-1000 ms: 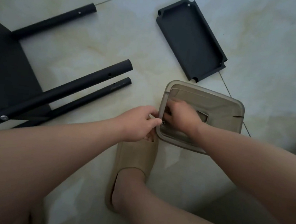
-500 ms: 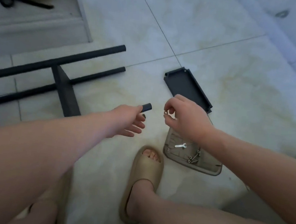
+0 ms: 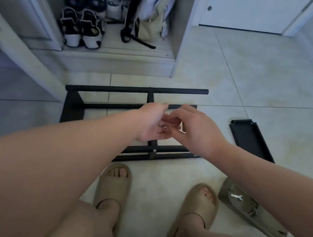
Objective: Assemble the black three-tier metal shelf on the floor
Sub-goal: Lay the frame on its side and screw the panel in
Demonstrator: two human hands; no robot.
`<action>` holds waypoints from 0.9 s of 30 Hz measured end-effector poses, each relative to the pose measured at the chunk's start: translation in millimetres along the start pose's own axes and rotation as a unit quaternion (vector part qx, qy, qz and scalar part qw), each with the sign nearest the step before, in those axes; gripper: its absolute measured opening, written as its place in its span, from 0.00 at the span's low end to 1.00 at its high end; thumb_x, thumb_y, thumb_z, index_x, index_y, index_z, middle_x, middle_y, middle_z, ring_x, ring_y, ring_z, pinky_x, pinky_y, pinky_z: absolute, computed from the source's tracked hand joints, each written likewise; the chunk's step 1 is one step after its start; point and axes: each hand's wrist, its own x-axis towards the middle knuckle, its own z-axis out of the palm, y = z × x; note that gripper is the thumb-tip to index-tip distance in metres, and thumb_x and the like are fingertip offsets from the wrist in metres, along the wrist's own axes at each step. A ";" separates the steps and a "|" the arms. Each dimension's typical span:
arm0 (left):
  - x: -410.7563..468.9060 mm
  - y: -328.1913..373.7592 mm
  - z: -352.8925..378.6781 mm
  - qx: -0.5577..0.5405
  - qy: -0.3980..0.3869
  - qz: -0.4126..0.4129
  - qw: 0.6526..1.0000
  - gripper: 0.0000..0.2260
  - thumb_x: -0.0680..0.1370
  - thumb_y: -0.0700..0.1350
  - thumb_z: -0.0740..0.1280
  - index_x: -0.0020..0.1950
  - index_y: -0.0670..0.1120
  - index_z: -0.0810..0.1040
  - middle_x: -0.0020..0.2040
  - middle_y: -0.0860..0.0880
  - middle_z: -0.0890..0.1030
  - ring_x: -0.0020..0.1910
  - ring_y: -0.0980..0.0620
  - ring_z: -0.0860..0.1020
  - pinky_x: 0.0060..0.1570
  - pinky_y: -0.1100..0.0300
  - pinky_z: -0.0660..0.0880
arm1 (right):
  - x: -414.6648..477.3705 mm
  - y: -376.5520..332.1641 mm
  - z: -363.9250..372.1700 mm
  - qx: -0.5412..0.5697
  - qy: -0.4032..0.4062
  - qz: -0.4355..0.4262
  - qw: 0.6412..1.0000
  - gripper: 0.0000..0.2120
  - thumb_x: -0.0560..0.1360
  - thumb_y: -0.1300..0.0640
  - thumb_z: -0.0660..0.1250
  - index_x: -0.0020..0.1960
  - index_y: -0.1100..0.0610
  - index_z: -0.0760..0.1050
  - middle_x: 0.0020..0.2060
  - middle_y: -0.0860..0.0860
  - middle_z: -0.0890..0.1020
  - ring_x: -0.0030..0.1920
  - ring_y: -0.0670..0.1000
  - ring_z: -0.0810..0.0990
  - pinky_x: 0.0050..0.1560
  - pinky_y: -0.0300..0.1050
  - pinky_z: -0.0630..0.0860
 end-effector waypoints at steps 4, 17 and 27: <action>13.6 -4.7 -47.0 0.050 0.080 -0.037 0.995 0.23 0.86 0.52 0.53 0.48 0.38 0.80 0.43 0.43 0.83 0.41 0.49 0.82 0.40 0.57 0.76 | 19.8 3.7 28.5 -0.009 -0.022 0.005 1.000 0.09 0.79 0.52 0.67 0.57 0.53 0.79 0.45 0.42 0.73 0.40 0.46 0.72 0.44 0.48 0.75; 133.4 -58.2 -106.0 0.184 0.119 -0.019 0.976 0.12 0.80 0.52 0.66 0.46 0.45 0.82 0.33 0.51 0.76 0.30 0.54 0.71 0.30 0.63 0.67 | 42.7 81.0 145.0 -0.004 -0.278 0.093 0.956 0.22 0.77 0.37 0.67 0.63 0.50 0.75 0.52 0.42 0.77 0.53 0.48 0.78 0.58 0.49 0.75; 169.4 -73.6 -106.1 0.284 0.051 0.096 0.953 0.14 0.78 0.49 0.71 0.33 0.49 0.77 0.26 0.56 0.74 0.28 0.56 0.70 0.30 0.64 0.67 | 34.0 97.3 172.4 0.050 -0.238 0.079 0.967 0.18 0.72 0.38 0.72 0.43 0.53 0.76 0.33 0.45 0.76 0.35 0.43 0.73 0.34 0.37 0.68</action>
